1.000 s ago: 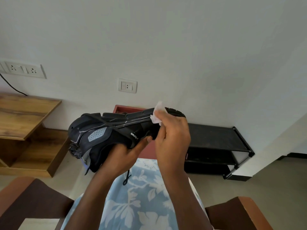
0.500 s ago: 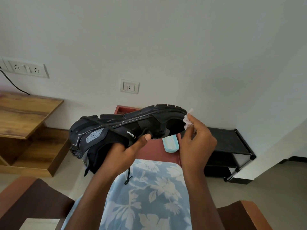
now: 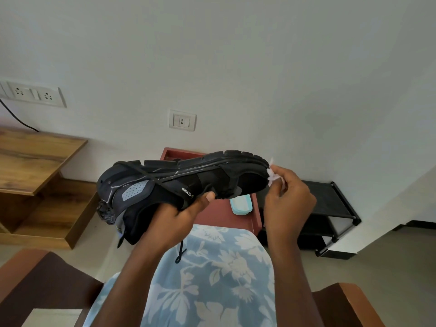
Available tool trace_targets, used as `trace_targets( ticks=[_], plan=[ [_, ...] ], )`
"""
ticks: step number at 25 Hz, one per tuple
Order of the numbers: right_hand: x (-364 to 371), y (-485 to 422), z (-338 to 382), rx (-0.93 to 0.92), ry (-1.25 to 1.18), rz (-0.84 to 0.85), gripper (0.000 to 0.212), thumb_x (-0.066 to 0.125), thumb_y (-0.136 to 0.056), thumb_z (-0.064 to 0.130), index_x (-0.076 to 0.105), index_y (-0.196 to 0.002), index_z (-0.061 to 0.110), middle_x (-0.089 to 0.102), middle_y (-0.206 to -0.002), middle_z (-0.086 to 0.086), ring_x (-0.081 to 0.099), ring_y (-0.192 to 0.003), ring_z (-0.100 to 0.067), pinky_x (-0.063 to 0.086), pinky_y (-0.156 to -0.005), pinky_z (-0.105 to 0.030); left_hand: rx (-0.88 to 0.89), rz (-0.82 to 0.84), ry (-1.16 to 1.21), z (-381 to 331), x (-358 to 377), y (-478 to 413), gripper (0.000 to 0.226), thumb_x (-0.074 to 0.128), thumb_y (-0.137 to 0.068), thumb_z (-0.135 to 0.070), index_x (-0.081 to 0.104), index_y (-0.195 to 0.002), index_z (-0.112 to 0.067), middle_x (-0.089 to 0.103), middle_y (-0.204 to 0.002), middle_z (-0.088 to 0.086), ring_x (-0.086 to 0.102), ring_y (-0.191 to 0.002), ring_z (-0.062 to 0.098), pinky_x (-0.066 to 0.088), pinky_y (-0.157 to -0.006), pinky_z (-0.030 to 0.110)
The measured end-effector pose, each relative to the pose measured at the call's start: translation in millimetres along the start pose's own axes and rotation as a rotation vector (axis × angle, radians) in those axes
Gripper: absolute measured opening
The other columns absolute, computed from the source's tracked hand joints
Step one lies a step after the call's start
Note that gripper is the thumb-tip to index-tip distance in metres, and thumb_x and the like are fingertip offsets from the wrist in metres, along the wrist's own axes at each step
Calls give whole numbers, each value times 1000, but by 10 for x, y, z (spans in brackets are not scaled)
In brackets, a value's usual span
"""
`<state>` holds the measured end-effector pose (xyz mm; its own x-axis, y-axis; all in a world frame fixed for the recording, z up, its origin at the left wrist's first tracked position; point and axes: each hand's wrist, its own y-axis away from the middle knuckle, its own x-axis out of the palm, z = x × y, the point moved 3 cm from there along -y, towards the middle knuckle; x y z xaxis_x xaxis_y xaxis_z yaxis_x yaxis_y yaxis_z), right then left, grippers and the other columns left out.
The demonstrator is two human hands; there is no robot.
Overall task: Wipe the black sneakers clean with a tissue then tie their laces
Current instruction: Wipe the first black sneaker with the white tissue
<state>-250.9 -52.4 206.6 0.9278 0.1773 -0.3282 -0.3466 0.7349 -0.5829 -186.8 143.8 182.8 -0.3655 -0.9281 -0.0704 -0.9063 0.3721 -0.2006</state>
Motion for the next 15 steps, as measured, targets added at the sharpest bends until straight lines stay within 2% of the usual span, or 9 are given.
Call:
trace_targets(
  ticks=[4,7,9,12,15],
  plan=[
    [55,97,245,-138,-25,-66,29,55,-92,-2,77,-107,10,77,-103,-4,73,-92,-18,56,-81,-23,-1,-8,-10,6,2,-14,29,72,-85,-31,64,-106,-51,65,-109,-41,55,-111,-19,41,-100,14],
    [138,259,517,-288,-74,55,31,50,-92,5,78,-103,11,77,-101,-1,72,-92,-13,56,-82,-23,-5,-1,-44,29,12,-8,34,69,-79,-44,64,-112,-47,65,-112,-38,53,-115,-18,42,-102,15],
    [165,336,598,-363,-123,145,31,50,-92,7,79,-102,10,78,-101,-1,71,-93,-10,54,-83,-15,31,6,-78,18,46,4,39,67,-79,-45,64,-118,-41,63,-117,-35,54,-116,-15,43,-103,13],
    [96,142,363,-276,-83,144,30,57,-90,-6,78,-104,10,77,-103,-1,70,-94,-8,48,-84,-7,15,4,-96,17,39,-2,34,67,-78,-46,61,-111,-48,61,-109,-44,51,-113,-21,39,-96,2],
    [-17,-31,63,-48,6,91,29,57,-95,-4,77,-106,14,77,-101,-5,72,-88,-19,51,-74,-13,-2,-12,-86,37,-3,-15,33,69,-78,-45,61,-109,-52,60,-111,-46,50,-112,-23,37,-96,3]
  ],
)
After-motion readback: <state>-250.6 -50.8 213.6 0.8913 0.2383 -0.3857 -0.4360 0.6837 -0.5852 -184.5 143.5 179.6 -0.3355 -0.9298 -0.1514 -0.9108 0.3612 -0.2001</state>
